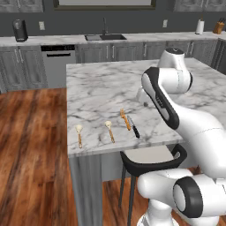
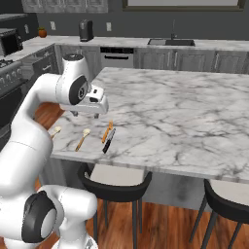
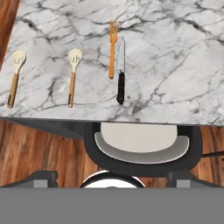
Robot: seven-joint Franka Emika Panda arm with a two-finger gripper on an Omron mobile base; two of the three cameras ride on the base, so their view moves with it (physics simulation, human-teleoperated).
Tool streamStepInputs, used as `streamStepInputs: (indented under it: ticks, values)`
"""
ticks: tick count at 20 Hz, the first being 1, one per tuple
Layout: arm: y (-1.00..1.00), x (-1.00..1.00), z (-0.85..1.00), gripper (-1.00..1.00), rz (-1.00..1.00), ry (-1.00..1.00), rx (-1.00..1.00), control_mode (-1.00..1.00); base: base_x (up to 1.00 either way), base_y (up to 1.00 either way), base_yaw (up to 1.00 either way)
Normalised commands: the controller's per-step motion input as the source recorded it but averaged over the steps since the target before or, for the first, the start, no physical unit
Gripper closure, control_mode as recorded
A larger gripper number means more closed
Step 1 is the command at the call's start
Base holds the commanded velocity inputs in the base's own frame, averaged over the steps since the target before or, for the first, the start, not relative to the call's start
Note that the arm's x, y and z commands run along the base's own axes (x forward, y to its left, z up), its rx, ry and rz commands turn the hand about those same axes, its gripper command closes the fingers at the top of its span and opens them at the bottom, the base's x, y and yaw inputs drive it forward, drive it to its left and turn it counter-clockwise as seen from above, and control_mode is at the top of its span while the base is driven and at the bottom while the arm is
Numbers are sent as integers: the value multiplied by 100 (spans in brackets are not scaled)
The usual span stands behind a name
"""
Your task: Pick up the metallic utensils from the counter and place them in the open drawer. Make sure not to pick up any wooden utensils.
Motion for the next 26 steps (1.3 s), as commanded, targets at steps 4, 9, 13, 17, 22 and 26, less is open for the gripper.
streamStepInputs:
  ticks: [4,9,13,17,22,26]
  values:
    - [0,13,-1,-100,0,-1,0,-100,0,0,0]
    - [0,30,-24,-100,0,-5,0,-100,0,0,0]
    - [0,63,-68,-100,6,-1,0,-100,0,0,0]
    - [0,64,-100,-100,12,2,-6,-100,0,0,0]
    - [0,51,-100,-100,14,0,-1,-100,0,0,0]
    - [-1,38,-82,-100,14,-7,0,-100,0,0,0]
